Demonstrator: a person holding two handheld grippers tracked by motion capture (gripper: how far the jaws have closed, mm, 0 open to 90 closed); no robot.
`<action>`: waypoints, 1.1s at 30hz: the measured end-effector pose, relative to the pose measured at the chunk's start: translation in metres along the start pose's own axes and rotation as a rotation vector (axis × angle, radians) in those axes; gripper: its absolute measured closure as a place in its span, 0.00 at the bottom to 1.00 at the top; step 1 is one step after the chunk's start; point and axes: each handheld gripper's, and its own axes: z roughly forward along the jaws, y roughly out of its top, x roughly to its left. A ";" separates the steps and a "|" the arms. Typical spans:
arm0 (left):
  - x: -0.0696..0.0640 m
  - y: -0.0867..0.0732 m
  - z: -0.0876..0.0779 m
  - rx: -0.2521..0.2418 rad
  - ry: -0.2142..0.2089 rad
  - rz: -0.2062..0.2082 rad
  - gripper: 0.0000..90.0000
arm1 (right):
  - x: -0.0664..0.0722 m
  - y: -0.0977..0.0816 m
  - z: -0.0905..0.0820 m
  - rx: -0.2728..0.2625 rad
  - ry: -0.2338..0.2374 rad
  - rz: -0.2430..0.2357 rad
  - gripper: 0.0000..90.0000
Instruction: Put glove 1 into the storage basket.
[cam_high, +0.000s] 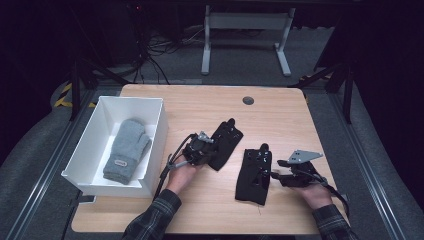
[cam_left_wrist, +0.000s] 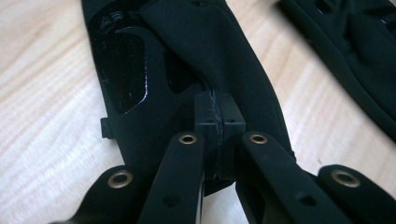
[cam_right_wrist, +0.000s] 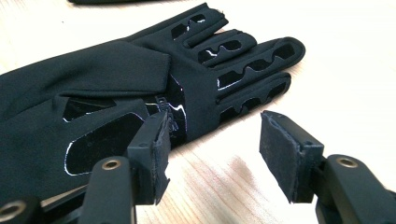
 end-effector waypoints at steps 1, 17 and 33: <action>0.000 0.000 0.000 0.000 0.000 0.000 1.00 | 0.000 0.000 0.000 0.000 0.000 0.000 0.48; -0.031 -0.034 -0.026 0.051 -0.076 0.061 1.00 | -0.001 0.000 -0.002 -0.014 -0.015 0.000 0.45; -0.004 -0.003 -0.031 -0.028 0.008 -0.006 0.71 | -0.001 -0.001 0.000 -0.008 -0.015 0.000 0.45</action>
